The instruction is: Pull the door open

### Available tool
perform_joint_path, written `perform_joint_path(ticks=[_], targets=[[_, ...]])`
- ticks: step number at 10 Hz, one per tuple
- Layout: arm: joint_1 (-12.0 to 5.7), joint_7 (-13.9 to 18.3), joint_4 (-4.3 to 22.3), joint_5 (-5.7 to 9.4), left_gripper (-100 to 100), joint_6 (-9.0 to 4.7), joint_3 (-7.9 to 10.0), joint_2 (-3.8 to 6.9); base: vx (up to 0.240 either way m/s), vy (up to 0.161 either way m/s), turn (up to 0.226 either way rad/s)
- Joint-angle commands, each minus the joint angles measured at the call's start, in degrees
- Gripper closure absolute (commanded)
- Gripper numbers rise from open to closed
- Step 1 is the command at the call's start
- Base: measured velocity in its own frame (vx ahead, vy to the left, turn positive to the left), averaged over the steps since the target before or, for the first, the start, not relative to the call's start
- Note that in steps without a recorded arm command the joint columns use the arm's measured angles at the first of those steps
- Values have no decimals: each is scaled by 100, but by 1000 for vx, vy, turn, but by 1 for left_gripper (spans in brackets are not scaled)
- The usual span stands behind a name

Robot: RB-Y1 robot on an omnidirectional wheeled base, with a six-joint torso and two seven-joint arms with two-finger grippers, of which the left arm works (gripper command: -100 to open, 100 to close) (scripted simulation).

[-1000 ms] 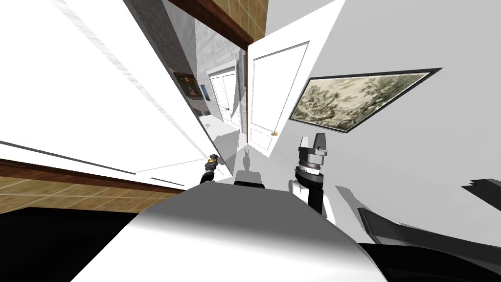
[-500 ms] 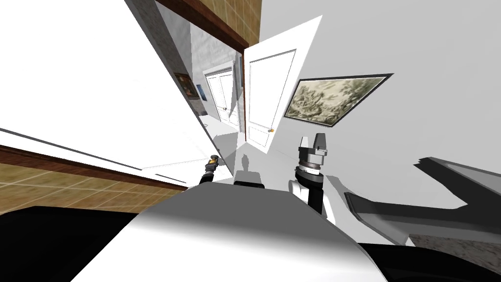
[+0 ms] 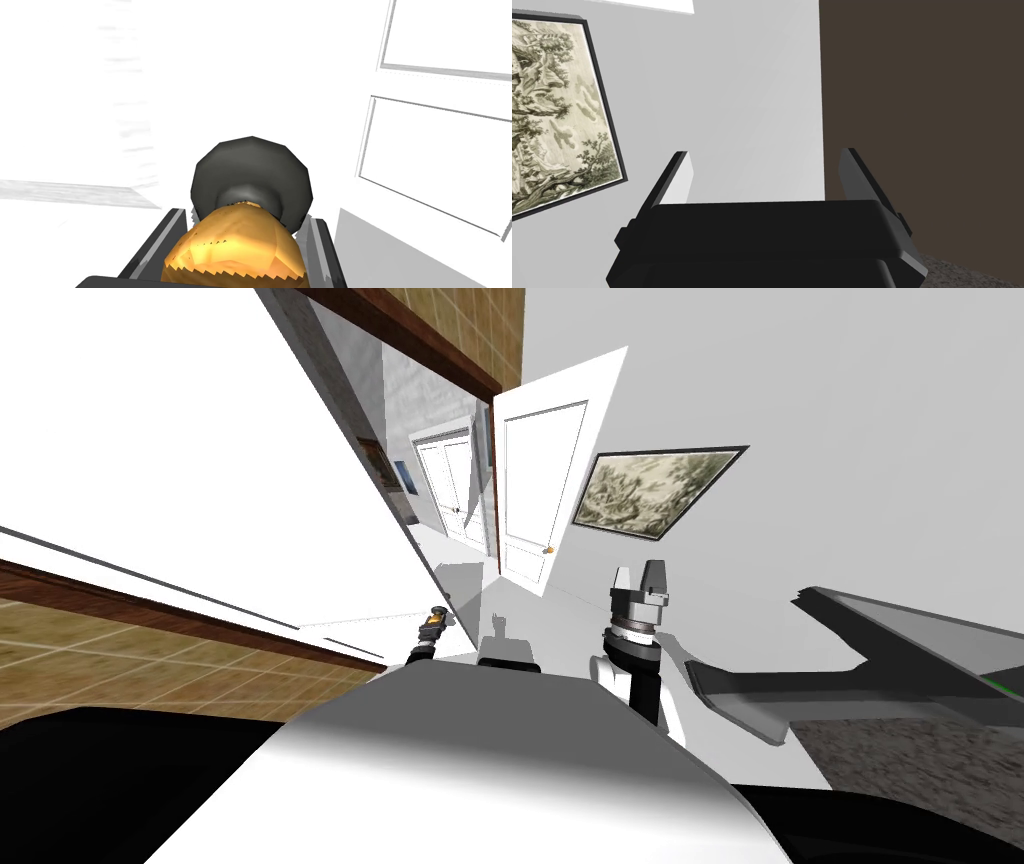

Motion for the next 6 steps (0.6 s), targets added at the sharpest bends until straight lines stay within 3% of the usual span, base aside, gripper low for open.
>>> perform_joint_path(ticks=[1, 6], targets=[[45, 92, 1, -49, 100, -83, -86, 62, -186, 35, -67], [247, 416, -52, -211, 100, -347, -381, 316, -203, 27, -96]])
